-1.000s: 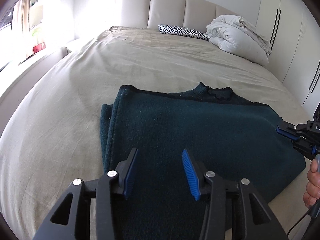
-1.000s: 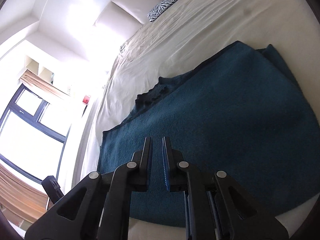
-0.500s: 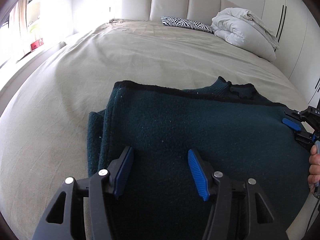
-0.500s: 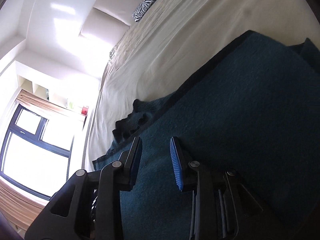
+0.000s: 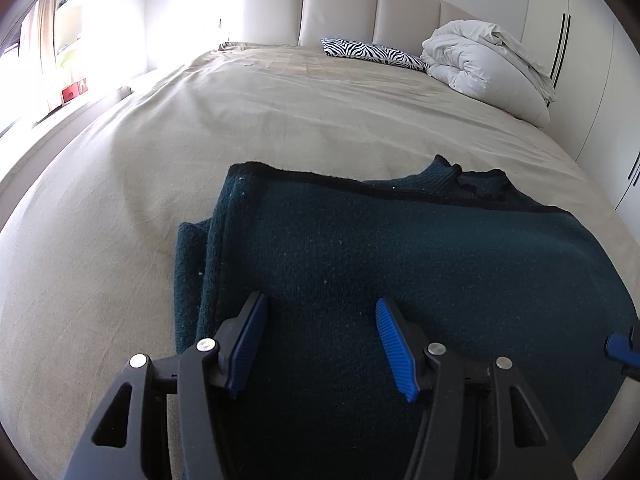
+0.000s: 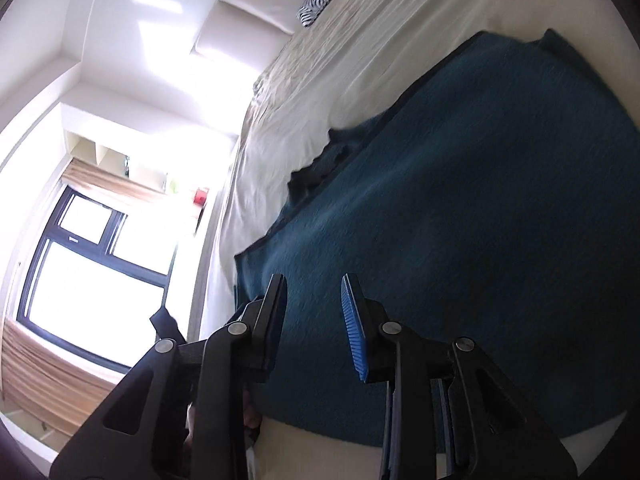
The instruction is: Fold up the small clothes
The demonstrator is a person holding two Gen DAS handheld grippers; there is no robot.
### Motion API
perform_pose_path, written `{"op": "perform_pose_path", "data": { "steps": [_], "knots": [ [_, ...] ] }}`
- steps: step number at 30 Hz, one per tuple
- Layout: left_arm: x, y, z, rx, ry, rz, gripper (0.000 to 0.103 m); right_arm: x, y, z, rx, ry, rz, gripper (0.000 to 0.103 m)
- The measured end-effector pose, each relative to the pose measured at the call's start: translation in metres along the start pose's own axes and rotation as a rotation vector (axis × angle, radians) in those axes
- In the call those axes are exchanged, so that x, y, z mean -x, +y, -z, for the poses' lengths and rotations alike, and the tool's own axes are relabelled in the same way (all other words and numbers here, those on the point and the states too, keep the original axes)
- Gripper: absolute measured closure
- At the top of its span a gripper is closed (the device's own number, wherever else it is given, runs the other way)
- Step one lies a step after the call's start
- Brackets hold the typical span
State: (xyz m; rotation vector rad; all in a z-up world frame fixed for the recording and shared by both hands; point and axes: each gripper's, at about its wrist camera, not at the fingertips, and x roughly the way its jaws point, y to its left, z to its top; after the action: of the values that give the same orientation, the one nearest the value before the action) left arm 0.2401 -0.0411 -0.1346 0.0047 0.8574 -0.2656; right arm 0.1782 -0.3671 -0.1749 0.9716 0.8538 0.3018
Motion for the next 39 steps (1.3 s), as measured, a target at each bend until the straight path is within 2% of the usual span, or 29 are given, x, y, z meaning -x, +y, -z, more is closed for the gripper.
{"op": "perform_pose_path", "data": {
  "steps": [3, 5, 6, 9, 12, 14, 18, 19, 20, 22, 26, 27, 29, 32, 34, 37, 39],
  "knots": [
    [0.003, 0.003, 0.001, 0.008, 0.0, 0.017, 0.044, -0.054, 0.034, 0.048, 0.105, 0.183, -0.036, 0.076],
    [0.007, 0.005, 0.003, 0.009, 0.002, 0.032, 0.044, -0.086, 0.04, 0.069, 0.136, 0.268, -0.023, 0.076],
    [0.01, 0.007, 0.005, 0.009, 0.002, 0.04, 0.044, -0.095, 0.036, 0.073, 0.123, 0.284, -0.013, 0.076],
    [0.022, 0.015, 0.013, 0.02, -0.002, 0.071, 0.044, -0.087, 0.016, 0.07, 0.037, 0.237, -0.071, 0.076],
    [0.036, 0.028, 0.023, 0.063, -0.011, 0.114, 0.044, -0.055, -0.01, 0.054, -0.024, 0.142, -0.046, 0.076],
    [0.046, 0.037, 0.03, 0.091, -0.017, 0.143, 0.044, -0.028, -0.033, 0.044, -0.076, 0.066, -0.022, 0.076],
    [0.063, 0.054, 0.042, 0.134, -0.028, 0.188, 0.044, 0.034, -0.087, 0.027, -0.205, -0.093, -0.025, 0.077],
    [0.063, 0.06, 0.046, 0.156, 0.003, 0.144, 0.035, 0.048, -0.099, 0.025, -0.232, -0.131, -0.022, 0.077],
    [0.063, 0.067, 0.052, 0.188, 0.024, 0.168, 0.036, 0.061, -0.111, 0.025, -0.265, -0.168, -0.026, 0.076],
    [0.073, 0.082, 0.061, 0.252, 0.011, 0.221, 0.037, 0.087, -0.131, 0.027, -0.325, -0.232, -0.031, 0.077],
    [0.097, 0.093, 0.074, 0.318, 0.019, 0.211, 0.037, 0.127, -0.138, 0.036, -0.346, -0.322, 0.035, 0.076],
    [0.102, 0.095, 0.078, 0.344, 0.02, 0.221, 0.037, 0.131, -0.134, 0.037, -0.334, -0.33, 0.064, 0.073],
    [0.109, 0.1, 0.084, 0.4, 0.018, 0.252, 0.037, 0.128, -0.117, 0.041, -0.288, -0.316, 0.063, 0.072],
    [0.112, 0.1, 0.085, 0.437, 0.036, 0.293, 0.037, 0.093, -0.075, 0.044, -0.195, -0.224, 0.015, 0.07],
    [0.112, 0.096, 0.083, 0.425, 0.042, 0.301, 0.037, 0.056, -0.041, 0.046, -0.119, -0.142, -0.01, 0.057],
    [0.109, 0.097, 0.085, 0.441, 0.053, 0.311, 0.037, 0.013, -0.014, 0.054, -0.043, -0.038, -0.033, 0.057],
    [0.106, 0.1, 0.085, 0.462, 0.055, 0.319, 0.037, -0.01, -0.008, 0.064, -0.039, 0.029, -0.031, 0.057]
  ]
}}
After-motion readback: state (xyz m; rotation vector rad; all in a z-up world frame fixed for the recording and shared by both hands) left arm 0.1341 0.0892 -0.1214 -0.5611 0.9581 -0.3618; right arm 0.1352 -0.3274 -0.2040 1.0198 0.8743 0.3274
